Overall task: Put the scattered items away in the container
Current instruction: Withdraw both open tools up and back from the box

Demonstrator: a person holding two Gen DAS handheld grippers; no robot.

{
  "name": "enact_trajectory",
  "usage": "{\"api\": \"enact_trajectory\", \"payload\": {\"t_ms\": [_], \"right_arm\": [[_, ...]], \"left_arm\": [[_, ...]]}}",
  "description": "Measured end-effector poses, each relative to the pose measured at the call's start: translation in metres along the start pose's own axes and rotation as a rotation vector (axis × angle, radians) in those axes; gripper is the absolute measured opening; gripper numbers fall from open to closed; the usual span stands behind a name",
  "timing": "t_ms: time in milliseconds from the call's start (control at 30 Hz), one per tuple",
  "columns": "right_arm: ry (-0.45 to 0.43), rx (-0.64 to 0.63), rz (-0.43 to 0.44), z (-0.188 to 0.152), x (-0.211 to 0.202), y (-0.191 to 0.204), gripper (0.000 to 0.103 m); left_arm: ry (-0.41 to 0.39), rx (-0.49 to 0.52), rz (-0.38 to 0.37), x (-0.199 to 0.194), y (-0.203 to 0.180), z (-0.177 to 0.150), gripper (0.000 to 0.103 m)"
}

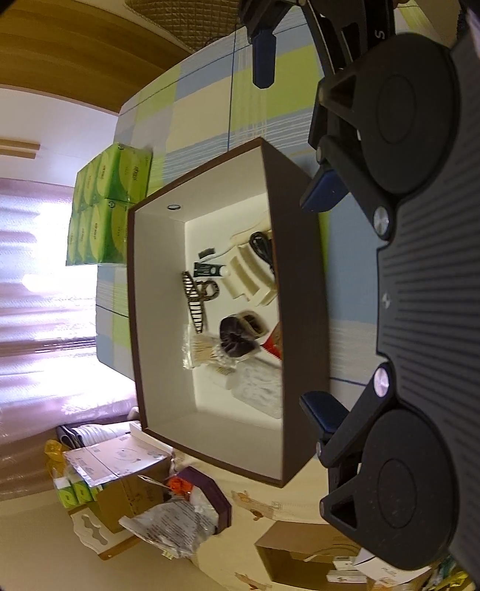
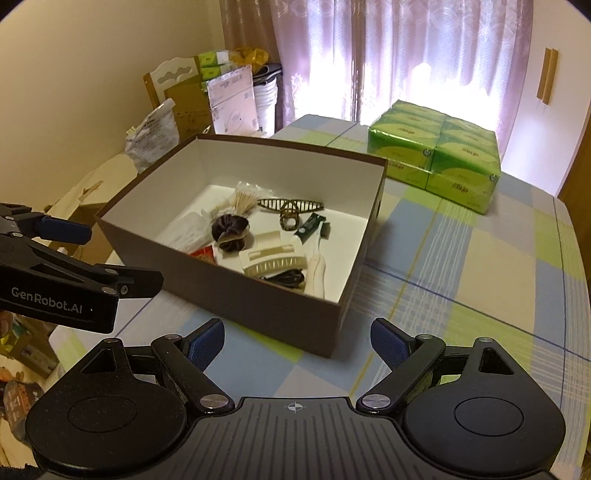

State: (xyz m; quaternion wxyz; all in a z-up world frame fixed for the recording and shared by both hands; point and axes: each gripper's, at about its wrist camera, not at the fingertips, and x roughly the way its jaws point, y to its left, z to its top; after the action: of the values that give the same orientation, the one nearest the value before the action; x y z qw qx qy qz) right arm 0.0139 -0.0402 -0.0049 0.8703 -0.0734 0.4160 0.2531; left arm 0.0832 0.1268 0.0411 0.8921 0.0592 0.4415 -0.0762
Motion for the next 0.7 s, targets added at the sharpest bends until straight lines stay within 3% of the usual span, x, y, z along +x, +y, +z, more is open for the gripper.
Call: {"api": "enact_trajectory", "payload": {"t_ms": [700], "right_arm": [[0.044, 0.008, 0.031, -0.028, -0.013, -0.017, 0.091]], "left_arm": [[0.034, -0.056, 0.066, -0.011, -0.024, -0.028, 0.102]]}}
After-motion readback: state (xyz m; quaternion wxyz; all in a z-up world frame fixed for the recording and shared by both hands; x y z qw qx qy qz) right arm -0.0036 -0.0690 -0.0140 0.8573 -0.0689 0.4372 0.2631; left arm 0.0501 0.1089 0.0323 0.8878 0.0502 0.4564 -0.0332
